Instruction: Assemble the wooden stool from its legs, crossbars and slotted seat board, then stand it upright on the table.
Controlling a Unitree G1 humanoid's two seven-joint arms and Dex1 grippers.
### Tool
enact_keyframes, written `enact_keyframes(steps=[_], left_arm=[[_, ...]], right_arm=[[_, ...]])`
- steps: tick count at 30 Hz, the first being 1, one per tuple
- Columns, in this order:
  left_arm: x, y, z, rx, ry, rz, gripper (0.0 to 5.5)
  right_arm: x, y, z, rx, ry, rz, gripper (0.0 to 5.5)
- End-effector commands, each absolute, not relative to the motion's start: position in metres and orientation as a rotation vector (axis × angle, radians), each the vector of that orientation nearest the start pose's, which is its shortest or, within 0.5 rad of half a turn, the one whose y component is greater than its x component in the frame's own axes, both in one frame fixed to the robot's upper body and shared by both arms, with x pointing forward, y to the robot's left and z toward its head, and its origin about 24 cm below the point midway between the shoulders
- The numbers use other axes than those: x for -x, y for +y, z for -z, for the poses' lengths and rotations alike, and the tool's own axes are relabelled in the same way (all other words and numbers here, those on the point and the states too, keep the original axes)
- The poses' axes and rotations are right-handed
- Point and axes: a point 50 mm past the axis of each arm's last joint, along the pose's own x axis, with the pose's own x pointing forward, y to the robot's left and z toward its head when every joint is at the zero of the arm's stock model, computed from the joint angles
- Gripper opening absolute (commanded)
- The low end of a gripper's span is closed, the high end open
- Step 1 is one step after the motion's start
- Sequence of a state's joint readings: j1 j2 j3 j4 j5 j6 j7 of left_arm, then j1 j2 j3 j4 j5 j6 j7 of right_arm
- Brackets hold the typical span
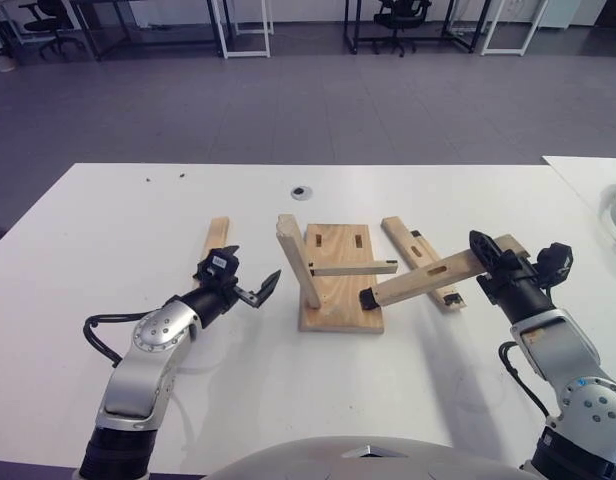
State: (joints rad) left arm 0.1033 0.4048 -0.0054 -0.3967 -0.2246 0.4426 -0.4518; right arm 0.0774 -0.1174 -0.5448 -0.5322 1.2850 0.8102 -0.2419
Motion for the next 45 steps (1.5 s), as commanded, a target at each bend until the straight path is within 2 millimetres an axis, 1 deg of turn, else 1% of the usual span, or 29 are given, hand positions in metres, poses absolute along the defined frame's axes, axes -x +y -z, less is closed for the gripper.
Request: enact_keyframes(steps=[1,5,7,8,11,13,16,18,20,21,23,24,26,27,28,30,32,34,35,36,37,38,39,40,41,42,43,44,45], left_arm=[[-0.223,0.167,-0.081,-0.113,0.199,0.538,5.36],[-0.221,0.150,-0.085,-0.053,0.197,0.580,5.36],[-0.221,0.139,-0.090,-0.007,0.185,0.605,5.36],[-0.221,0.133,-0.093,0.014,0.177,0.618,5.36],[-0.224,0.120,-0.101,0.055,0.157,0.644,5.36],[-0.226,0.112,-0.108,0.085,0.142,0.663,5.36],[-0.229,0.107,-0.114,0.101,0.135,0.662,5.36],[-0.231,0.101,-0.119,0.116,0.124,0.664,5.36],[-0.232,0.092,-0.125,0.149,0.110,0.676,5.36],[-0.231,0.086,-0.126,0.160,0.108,0.683,5.36],[-0.230,0.078,-0.128,0.171,0.114,0.684,5.36],[-0.229,0.076,-0.129,0.176,0.126,0.648,5.36],[-0.224,0.072,-0.133,0.209,0.134,0.605,5.36],[-0.222,0.072,-0.133,0.218,0.141,0.592,5.36],[-0.221,0.073,-0.132,0.218,0.149,0.577,5.36],[-0.219,0.084,-0.131,0.201,0.155,0.533,5.36],[-0.219,0.100,-0.132,0.172,0.149,0.489,5.36],[-0.222,0.121,-0.135,0.124,0.132,0.443,5.36],[-0.226,0.132,-0.139,0.091,0.111,0.421,5.36],[-0.232,0.145,-0.147,0.053,0.073,0.393,5.36],[-0.238,0.157,-0.161,0.020,0.012,0.367,5.36],[-0.245,0.167,-0.180,0.003,-0.072,0.358,5.36],[-0.250,0.171,-0.201,0.000,-0.161,0.377,5.36],[-0.255,0.169,-0.223,0.014,-0.254,0.424,5.36],[-0.259,0.165,-0.240,0.036,-0.327,0.473,5.36],[-0.264,0.158,-0.257,0.079,-0.393,0.540,5.36],[-0.269,0.148,-0.270,0.116,-0.430,0.612,5.36],[-0.274,0.135,-0.275,0.135,-0.431,0.686,5.36],[-0.277,0.122,-0.268,0.142,-0.394,0.749,5.36]], right_arm=[[-0.208,-0.225,-0.115,-0.702,0.169,0.048,1.01],[-0.219,-0.222,-0.138,-0.415,0.112,0.007,1.03],[-0.227,-0.211,-0.147,-0.295,0.100,-0.052,1.03],[-0.229,-0.204,-0.146,-0.262,0.112,-0.089,1.03],[-0.232,-0.188,-0.132,-0.207,0.191,-0.160,1.03],[-0.235,-0.186,-0.123,-0.199,0.248,-0.149,1.02],[-0.238,-0.185,-0.119,-0.159,0.273,-0.146,1.02],[-0.232,-0.181,-0.111,-0.094,0.309,-0.173,1.02],[-0.224,-0.170,-0.103,-0.048,0.357,-0.250,1.03],[-0.222,-0.163,-0.102,-0.033,0.368,-0.294,1.43],[-0.221,-0.154,-0.103,-0.025,0.363,-0.347,1.82],[-0.221,-0.149,-0.105,-0.023,0.353,-0.368,2.03],[-0.220,-0.144,-0.106,-0.035,0.345,-0.389,2.48],[-0.221,-0.143,-0.106,-0.040,0.347,-0.392,2.59],[-0.221,-0.143,-0.106,-0.049,0.340,-0.393,2.83],[-0.226,-0.145,-0.115,-0.106,0.283,-0.384,2.88],[-0.231,-0.150,-0.124,-0.168,0.217,-0.367,2.88],[-0.232,-0.160,-0.137,-0.220,0.120,-0.330,2.88],[-0.233,-0.166,-0.147,-0.252,0.060,-0.315,2.88],[-0.234,-0.172,-0.159,-0.270,-0.005,-0.316,2.88],[-0.235,-0.178,-0.172,-0.274,-0.071,-0.335,2.88],[-0.237,-0.183,-0.187,-0.259,-0.143,-0.367,2.88],[-0.238,-0.187,-0.202,-0.246,-0.205,-0.405,2.88],[-0.241,-0.189,-0.219,-0.243,-0.272,-0.454,2.88],[-0.244,-0.189,-0.234,-0.247,-0.327,-0.499,2.88],[-0.250,-0.188,-0.250,-0.257,-0.380,-0.544,2.88],[-0.258,-0.187,-0.265,-0.269,-0.415,-0.569,2.88],[-0.267,-0.187,-0.272,-0.295,-0.408,-0.585,2.88],[-0.274,-0.187,-0.267,-0.302,-0.363,-0.588,2.88]])
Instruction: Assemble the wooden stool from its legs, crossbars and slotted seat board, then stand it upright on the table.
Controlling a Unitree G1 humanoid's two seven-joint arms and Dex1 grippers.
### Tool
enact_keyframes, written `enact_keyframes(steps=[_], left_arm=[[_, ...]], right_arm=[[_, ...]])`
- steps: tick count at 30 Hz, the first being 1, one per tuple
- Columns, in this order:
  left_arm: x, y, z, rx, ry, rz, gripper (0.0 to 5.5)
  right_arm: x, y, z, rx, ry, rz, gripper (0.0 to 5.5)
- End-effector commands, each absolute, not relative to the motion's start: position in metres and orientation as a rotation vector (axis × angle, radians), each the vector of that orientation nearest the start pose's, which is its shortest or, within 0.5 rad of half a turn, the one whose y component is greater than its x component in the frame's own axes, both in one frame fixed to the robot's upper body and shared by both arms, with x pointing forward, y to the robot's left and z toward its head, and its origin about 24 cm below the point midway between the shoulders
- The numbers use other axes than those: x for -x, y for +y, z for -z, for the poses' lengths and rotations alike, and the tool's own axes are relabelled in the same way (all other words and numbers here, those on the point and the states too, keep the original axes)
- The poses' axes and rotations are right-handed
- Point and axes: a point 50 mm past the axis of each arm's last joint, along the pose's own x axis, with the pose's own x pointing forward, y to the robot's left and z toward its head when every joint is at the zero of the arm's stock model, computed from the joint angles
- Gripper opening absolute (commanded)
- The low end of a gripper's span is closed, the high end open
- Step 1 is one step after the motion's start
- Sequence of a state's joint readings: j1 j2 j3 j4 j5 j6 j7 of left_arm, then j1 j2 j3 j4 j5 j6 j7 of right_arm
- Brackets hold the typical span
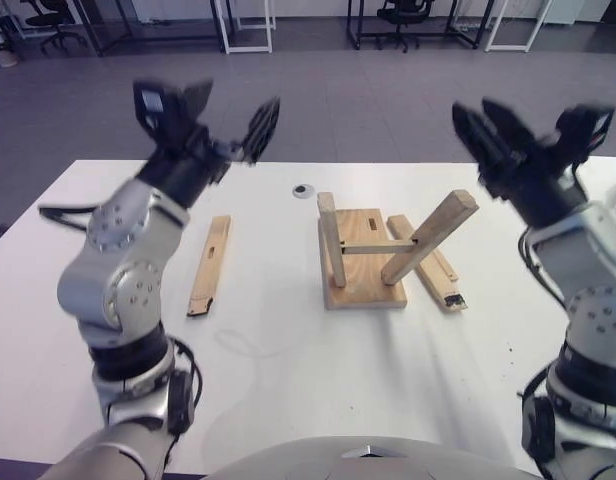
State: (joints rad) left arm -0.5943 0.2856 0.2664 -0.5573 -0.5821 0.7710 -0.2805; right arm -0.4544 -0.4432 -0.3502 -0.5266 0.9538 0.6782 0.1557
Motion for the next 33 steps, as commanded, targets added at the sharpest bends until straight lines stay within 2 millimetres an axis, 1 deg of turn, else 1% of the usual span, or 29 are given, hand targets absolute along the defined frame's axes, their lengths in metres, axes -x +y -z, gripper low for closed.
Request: enact_keyframes(steps=[1,3,5,6,7,8,9,11,13,14,15,16,17,18,19,20,21,22,23,24,25,26,28,30,31,32,33], left_arm=[[-0.282,0.113,-0.249,0.136,-0.324,0.776,5.36],[-0.285,0.103,-0.211,0.138,-0.193,0.796,5.36],[-0.285,0.100,-0.169,0.114,-0.061,0.790,5.36],[-0.287,0.104,-0.148,0.105,0.005,0.769,5.36],[-0.290,0.111,-0.133,0.090,0.044,0.735,5.36],[-0.294,0.120,-0.130,0.086,0.044,0.701,5.36],[-0.297,0.123,-0.142,0.110,-0.004,0.697,5.36],[-0.297,0.121,-0.170,0.159,-0.124,0.733,5.36],[-0.294,0.120,-0.199,0.229,-0.243,0.764,5.36],[-0.293,0.124,-0.218,0.289,-0.317,0.775,5.36],[-0.292,0.131,-0.233,0.341,-0.375,0.782,5.36],[-0.292,0.145,-0.242,0.374,-0.422,0.770,5.36],[-0.295,0.165,-0.244,0.380,-0.436,0.716,5.36],[-0.297,0.183,-0.243,0.375,-0.434,0.669,5.36],[-0.296,0.198,-0.241,0.355,-0.424,0.626,5.36],[-0.294,0.213,-0.235,0.318,-0.398,0.590,5.36],[-0.292,0.223,-0.228,0.294,-0.364,0.569,5.36],[-0.289,0.232,-0.217,0.261,-0.311,0.545,5.36],[-0.287,0.240,-0.204,0.223,-0.241,0.518,5.36],[-0.279,0.251,-0.178,0.097,-0.104,0.498,5.36],[-0.265,0.259,-0.156,-0.029,0.036,0.522,5.36],[-0.254,0.261,-0.140,-0.113,0.142,0.568,5.36],[-0.233,0.256,-0.120,-0.262,0.299,0.707,5.36],[-0.220,0.247,-0.107,-0.383,0.401,0.824,5.36],[-0.216,0.243,-0.102,-0.431,0.435,0.869,5.36],[-0.214,0.238,-0.098,-0.474,0.456,0.907,5.36],[-0.215,0.232,-0.095,-0.504,0.454,0.932,5.36]], right_arm=[[-0.278,-0.187,-0.251,-0.304,-0.288,-0.579,2.88],[-0.280,-0.184,-0.211,-0.324,-0.098,-0.578,2.88],[-0.275,-0.180,-0.160,-0.261,0.130,-0.570,2.88],[-0.273,-0.179,-0.144,-0.242,0.189,-0.556,2.88],[-0.273,-0.177,-0.138,-0.238,0.207,-0.551,2.88],[-0.274,-0.172,-0.145,-0.263,0.171,-0.569,2.88],[-0.277,-0.167,-0.161,-0.289,0.102,-0.596,2.88],[-0.282,-0.161,-0.189,-0.357,-0.030,-0.631,2.88],[-0.286,-0.164,-0.212,-0.447,-0.139,-0.631,2.88],[-0.288,-0.172,-0.223,-0.508,-0.199,-0.610,2.88],[-0.290,-0.182,-0.231,-0.556,-0.239,-0.579,2.88],[-0.298,-0.199,-0.233,-0.620,-0.265,-0.490,2.88],[-0.305,-0.217,-0.229,-0.666,-0.263,-0.406,2.88],[-0.310,-0.229,-0.220,-0.666,-0.232,-0.348,2.88],[-0.314,-0.230,-0.205,-0.601,-0.157,-0.334,2.88],[-0.316,-0.221,-0.181,-0.483,-0.043,-0.367,2.88],[-0.313,-0.209,-0.156,-0.382,0.068,-0.436,2.88],[-0.304,-0.193,-0.130,-0.337,0.175,-0.555,2.88],[-0.294,-0.180,-0.112,-0.343,0.246,-0.664,2.88],[-0.282,-0.164,-0.098,-0.347,0.304,-0.782,2.88],[-0.269,-0.150,-0.091,-0.346,0.340,-0.899,2.88],[-0.258,-0.141,-0.089,-0.342,0.354,-0.986,2.88],[-0.240,-0.122,-0.093,-0.320,0.354,-1.141,2.88],[-0.230,-0.111,-0.097,-0.274,0.341,-1.212,2.88],[-0.231,-0.110,-0.098,-0.237,0.324,-1.205,2.88],[-0.241,-0.115,-0.098,-0.182,0.294,-1.125,2.88],[-0.261,-0.126,-0.097,-0.123,0.272,-0.986,2.88]])
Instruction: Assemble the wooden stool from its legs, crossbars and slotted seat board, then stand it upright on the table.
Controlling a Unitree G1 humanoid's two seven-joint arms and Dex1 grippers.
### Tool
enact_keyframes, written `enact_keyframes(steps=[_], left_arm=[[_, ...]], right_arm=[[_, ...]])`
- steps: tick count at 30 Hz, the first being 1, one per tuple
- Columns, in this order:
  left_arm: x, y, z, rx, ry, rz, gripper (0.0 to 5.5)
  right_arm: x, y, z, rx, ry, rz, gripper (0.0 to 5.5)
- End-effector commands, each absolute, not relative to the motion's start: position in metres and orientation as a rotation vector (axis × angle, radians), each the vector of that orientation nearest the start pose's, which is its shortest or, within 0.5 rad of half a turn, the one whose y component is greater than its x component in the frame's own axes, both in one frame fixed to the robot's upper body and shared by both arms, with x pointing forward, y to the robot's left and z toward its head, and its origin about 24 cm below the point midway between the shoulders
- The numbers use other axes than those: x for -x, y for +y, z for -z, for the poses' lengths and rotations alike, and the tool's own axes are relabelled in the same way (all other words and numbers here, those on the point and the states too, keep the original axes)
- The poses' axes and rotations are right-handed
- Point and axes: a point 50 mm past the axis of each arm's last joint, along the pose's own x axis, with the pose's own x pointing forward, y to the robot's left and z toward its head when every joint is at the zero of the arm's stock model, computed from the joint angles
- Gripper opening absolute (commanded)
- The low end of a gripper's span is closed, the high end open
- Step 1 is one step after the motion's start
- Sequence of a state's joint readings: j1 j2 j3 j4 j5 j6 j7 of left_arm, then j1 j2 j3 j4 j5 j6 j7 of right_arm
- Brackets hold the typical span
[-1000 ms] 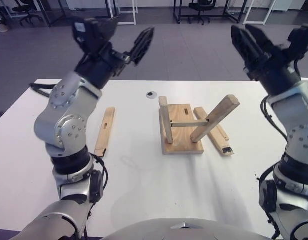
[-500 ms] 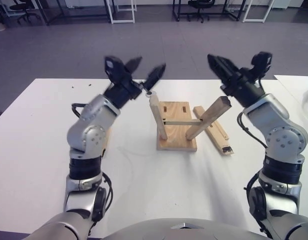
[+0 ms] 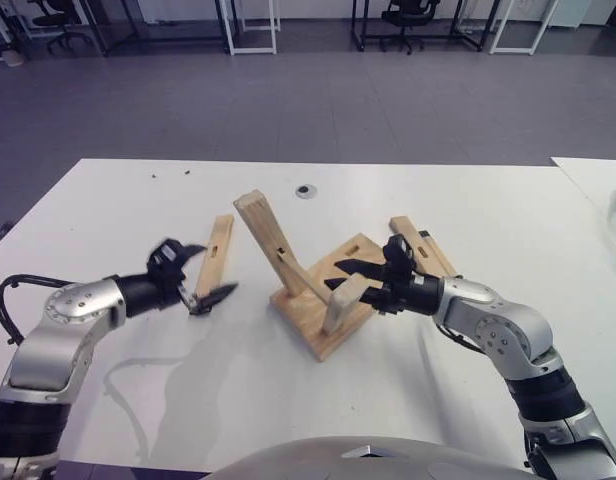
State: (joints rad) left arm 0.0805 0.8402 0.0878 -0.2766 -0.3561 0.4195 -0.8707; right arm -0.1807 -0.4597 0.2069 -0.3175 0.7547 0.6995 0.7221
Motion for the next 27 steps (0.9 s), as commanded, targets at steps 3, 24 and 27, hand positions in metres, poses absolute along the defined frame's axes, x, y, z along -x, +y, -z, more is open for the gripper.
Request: enact_keyframes(steps=[3,24,27], left_arm=[[-0.219,0.208,-0.084,-0.526,0.425,1.008,5.36],[-0.320,0.259,-0.089,-0.394,0.162,0.615,5.36],[-0.307,0.266,-0.095,-0.417,0.146,0.662,5.36]], right_arm=[[-0.311,-0.172,-0.086,0.109,0.292,-0.612,2.88],[-0.307,-0.205,-0.101,0.588,0.235,-0.747,2.88],[-0.313,-0.198,-0.093,0.591,0.244,-0.744,2.88]])
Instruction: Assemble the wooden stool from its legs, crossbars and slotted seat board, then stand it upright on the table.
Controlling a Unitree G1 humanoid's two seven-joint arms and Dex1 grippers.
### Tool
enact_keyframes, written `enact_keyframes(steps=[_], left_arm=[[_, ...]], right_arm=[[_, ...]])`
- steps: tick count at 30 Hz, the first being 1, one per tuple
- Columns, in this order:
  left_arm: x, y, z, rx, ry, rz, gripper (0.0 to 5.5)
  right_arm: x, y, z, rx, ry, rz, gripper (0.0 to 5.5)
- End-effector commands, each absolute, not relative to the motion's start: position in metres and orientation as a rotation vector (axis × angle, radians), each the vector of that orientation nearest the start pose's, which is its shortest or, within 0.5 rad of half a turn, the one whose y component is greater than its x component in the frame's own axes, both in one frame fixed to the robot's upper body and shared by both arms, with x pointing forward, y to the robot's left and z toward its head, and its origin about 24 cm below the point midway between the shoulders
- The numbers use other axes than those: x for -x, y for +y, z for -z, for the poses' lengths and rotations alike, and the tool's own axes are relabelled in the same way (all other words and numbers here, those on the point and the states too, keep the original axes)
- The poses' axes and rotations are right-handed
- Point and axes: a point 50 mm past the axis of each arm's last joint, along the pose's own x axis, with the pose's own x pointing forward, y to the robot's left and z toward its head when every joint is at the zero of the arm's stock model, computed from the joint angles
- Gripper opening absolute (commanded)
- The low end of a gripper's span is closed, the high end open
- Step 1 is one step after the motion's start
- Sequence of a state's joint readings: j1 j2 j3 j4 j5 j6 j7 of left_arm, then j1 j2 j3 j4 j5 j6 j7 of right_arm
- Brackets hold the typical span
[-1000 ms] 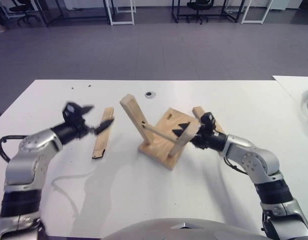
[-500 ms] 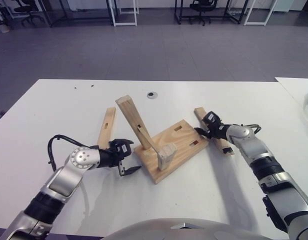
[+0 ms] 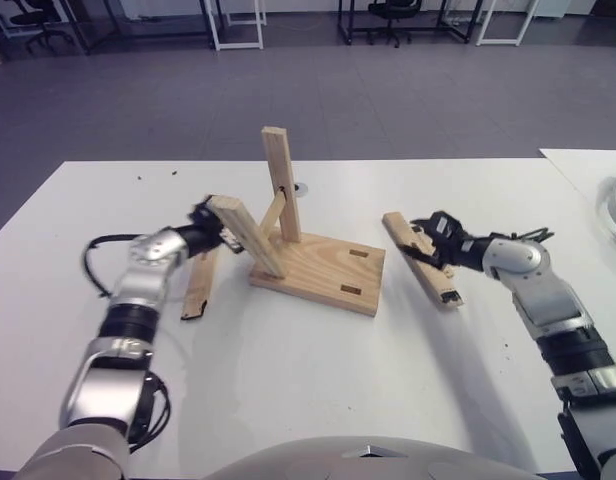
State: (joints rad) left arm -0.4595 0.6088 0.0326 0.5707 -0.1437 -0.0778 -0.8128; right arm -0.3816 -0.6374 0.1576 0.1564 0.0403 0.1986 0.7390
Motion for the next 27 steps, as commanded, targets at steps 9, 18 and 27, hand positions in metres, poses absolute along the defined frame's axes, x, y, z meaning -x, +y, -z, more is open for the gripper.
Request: enact_keyframes(steps=[9,18,27], left_arm=[[-0.273,0.199,-0.043,-0.719,0.365,1.039,5.36],[-0.324,0.160,-0.036,-0.522,0.097,0.663,5.36],[-0.306,0.188,-0.050,-0.344,0.074,0.542,5.36]], right_arm=[[-0.360,-0.151,-0.049,0.645,0.365,-0.795,2.88],[-0.326,-0.162,-0.047,0.575,0.317,-1.058,2.88],[-0.310,-0.276,-0.061,0.198,0.324,-0.291,2.88]])
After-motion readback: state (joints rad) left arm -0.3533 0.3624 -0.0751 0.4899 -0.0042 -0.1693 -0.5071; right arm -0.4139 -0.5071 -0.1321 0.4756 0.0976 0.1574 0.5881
